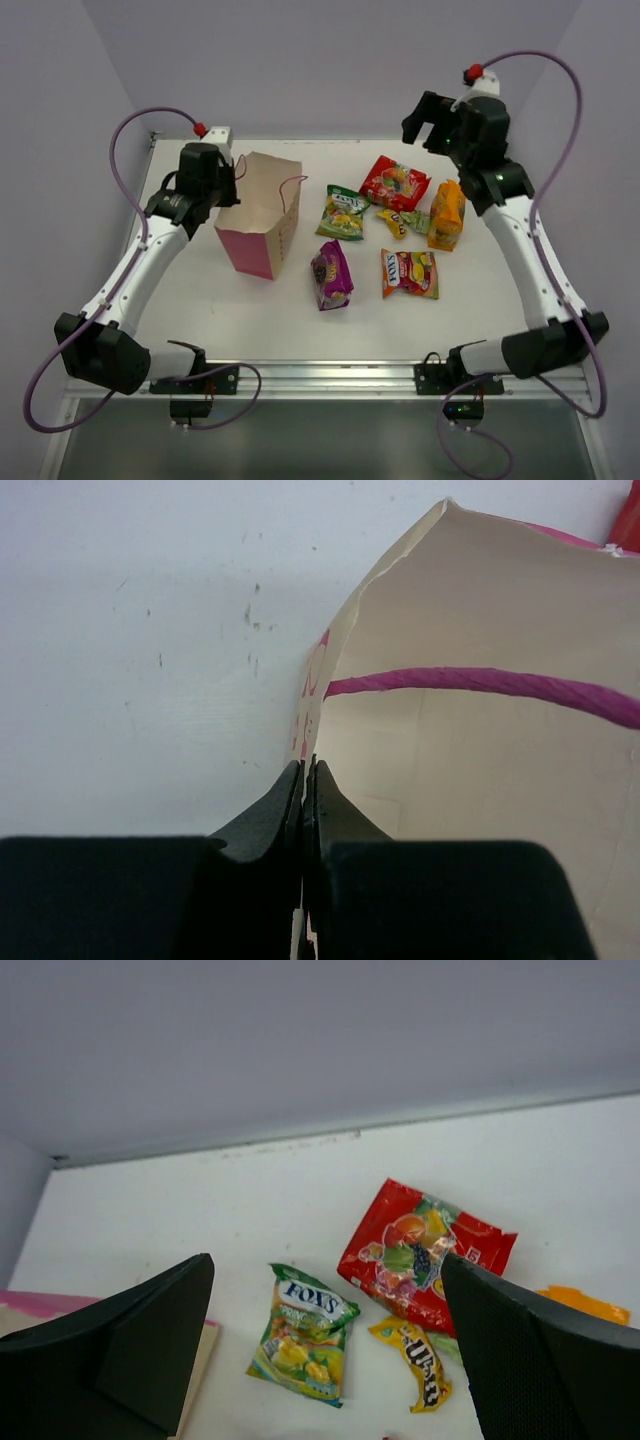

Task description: Take the snacks out of the paper bag

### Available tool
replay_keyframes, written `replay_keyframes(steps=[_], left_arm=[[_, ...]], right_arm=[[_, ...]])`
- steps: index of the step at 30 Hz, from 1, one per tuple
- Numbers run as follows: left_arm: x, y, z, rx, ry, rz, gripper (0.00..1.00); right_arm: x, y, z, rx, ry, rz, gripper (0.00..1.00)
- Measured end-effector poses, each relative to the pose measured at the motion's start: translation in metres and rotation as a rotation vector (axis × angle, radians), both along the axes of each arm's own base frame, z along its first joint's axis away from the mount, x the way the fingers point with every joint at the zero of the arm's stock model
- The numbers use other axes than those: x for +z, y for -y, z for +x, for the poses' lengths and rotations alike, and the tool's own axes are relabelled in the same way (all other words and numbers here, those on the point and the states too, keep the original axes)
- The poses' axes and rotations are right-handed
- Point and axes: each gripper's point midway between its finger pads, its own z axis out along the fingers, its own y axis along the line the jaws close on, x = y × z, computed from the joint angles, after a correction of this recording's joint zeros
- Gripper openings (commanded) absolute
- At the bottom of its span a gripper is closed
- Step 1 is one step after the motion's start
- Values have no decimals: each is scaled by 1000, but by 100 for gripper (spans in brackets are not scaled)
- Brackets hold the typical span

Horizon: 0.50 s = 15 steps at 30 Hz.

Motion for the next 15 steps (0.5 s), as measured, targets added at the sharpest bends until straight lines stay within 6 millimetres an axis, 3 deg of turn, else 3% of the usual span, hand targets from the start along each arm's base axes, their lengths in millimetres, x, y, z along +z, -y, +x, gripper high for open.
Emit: replay_keyframes(steps=[1,2,4,5,7,8,10,15], left_arm=[[0,1,0,0,-2,-5,15],[0,1,1,3,-4,-11,28],[1,2,2,9,-2,-18,41],[3,2,3,10,1,-21,55],[11,3,4,15,16,-31,70],[17,3,6,18,29,-36,86],[33,2,8,24,60,-41,100],[83,-3,1,39,157,-64,100]], right_arm=[[23,6,-17,-4,53,4,99],[46,12,-34,-11,111,9,99],[78,25,-66,-22,201,14,99],[94,31,-84,-27,248,16,99],[118,42,-115,-38,328,16,99],[130,47,-131,-47,370,14,99],[151,57,-157,-59,442,12,99],[186,80,-215,-105,589,-11,99]])
